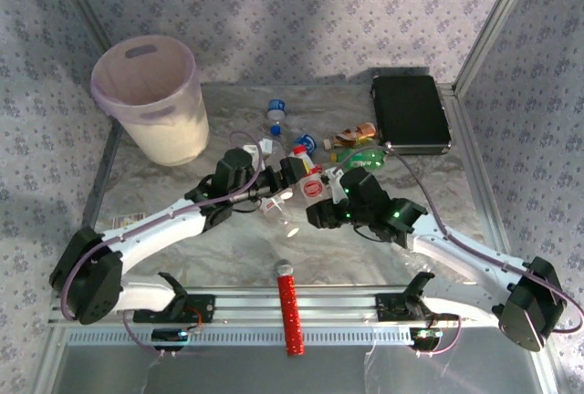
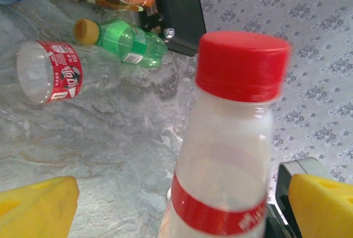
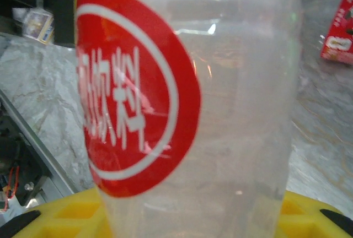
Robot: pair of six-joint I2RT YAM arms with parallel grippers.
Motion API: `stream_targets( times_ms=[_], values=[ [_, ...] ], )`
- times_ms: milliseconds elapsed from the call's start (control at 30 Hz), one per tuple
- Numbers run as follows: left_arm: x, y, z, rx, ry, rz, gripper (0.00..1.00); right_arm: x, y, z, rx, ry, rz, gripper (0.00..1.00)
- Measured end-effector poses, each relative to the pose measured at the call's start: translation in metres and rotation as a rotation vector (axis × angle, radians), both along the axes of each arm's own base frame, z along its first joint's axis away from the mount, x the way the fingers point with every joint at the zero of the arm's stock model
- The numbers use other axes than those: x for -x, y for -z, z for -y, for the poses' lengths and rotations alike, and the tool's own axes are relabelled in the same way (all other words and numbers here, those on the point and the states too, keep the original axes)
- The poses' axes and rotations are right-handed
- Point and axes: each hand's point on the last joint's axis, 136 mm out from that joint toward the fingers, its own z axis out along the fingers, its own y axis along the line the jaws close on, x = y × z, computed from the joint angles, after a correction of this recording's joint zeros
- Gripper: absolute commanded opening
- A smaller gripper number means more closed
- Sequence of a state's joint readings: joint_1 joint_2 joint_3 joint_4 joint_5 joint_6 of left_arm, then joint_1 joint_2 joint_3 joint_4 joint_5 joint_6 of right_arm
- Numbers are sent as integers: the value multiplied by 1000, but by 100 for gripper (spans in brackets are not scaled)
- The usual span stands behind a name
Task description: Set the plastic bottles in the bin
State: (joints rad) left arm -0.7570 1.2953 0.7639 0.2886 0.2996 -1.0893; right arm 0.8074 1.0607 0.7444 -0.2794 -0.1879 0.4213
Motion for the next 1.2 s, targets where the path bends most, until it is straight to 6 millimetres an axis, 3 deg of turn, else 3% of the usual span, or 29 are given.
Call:
stream_targets(
  times_ms=[333, 600, 800, 933, 1033, 1200],
  values=[
    [-4, -16, 11, 90, -1, 13, 80, -3, -7, -21, -54, -36, 35, 48],
    [-4, -13, 14, 97, -2, 2, 55, -4, -5, -25, -57, -43, 36, 50],
    [-5, -12, 13, 86, -5, 7, 46, -4, -6, -26, -60, -42, 34, 64],
    [-6, -9, 11, 74, -9, 2, 44, -3, -8, -26, -57, -47, 28, 86],
    [-9, -5, 7, 56, -19, -4, 44, -3, -14, -26, -57, -53, 32, 97],
    [-17, -8, -7, 22, -46, 4, 44, -3, -22, -19, -45, -46, 34, 99]
  ],
)
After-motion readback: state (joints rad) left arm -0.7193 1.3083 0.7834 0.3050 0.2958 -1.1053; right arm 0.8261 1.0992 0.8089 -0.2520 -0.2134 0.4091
